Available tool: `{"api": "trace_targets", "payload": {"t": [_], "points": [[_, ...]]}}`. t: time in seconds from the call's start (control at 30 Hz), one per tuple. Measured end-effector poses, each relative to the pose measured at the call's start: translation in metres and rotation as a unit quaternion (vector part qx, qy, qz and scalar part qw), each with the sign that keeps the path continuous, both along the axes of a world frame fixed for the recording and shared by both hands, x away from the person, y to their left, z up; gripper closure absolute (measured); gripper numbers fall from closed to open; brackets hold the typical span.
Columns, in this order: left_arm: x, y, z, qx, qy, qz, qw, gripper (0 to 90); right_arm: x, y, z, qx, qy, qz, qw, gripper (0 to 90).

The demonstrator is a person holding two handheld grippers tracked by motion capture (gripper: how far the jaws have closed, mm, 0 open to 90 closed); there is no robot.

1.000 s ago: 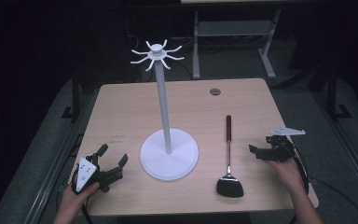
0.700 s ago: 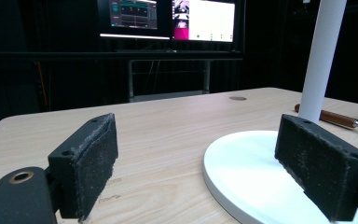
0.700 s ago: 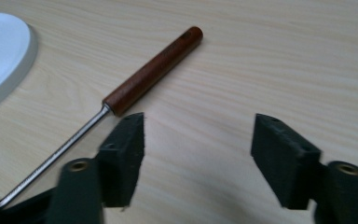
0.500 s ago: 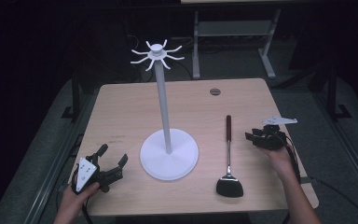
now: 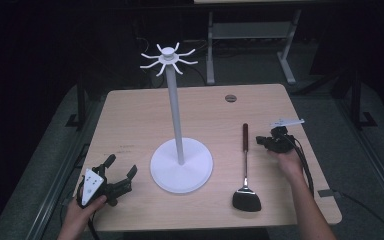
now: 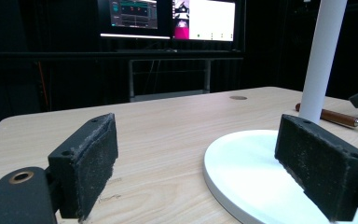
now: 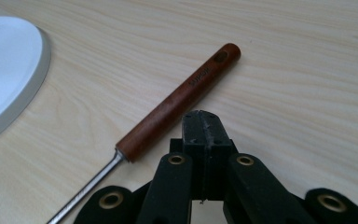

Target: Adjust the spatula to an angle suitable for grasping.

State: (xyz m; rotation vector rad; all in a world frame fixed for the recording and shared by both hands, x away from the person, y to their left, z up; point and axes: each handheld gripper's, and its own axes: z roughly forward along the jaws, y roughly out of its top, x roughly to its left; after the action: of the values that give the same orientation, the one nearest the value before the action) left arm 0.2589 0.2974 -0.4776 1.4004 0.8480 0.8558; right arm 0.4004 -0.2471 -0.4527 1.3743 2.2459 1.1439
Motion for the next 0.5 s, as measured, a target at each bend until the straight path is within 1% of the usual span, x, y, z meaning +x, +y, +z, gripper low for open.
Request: {"api": "trace_targets", "payload": {"t": [0.13, 0.17, 0.27, 0.33, 0.43, 0.5], "points": [[0.000, 0.000, 0.000, -0.001, 0.000, 0.000, 1.0000, 12.7, 0.008, 0.005, -0.003, 0.004, -0.002, -0.001, 1.0000, 89.7], [0.000, 0.000, 0.000, 0.000, 0.000, 0.000, 1.0000, 12.7, 0.009, 0.006, -0.004, 0.001, -0.004, 0.001, 1.0000, 89.8], [0.000, 0.000, 0.000, 0.002, 0.000, -0.001, 1.0000, 12.7, 0.010, 0.010, -0.007, -0.005, 0.003, 0.004, 1.0000, 89.8], [0.000, 0.000, 0.000, 0.002, 0.000, -0.002, 1.0000, 12.7, 0.011, 0.012, -0.010, -0.012, 0.002, 0.008, 0.9999, 89.8], [0.000, -0.001, 0.000, 0.002, 0.000, -0.003, 1.0000, 12.7, 0.012, 0.015, -0.013, -0.013, 0.007, 0.009, 0.9998, 89.7], [0.000, 0.000, 0.000, 0.002, 0.000, -0.005, 1.0000, 12.7, 0.013, 0.018, -0.016, -0.019, 0.010, 0.012, 0.9997, 89.7]]}}
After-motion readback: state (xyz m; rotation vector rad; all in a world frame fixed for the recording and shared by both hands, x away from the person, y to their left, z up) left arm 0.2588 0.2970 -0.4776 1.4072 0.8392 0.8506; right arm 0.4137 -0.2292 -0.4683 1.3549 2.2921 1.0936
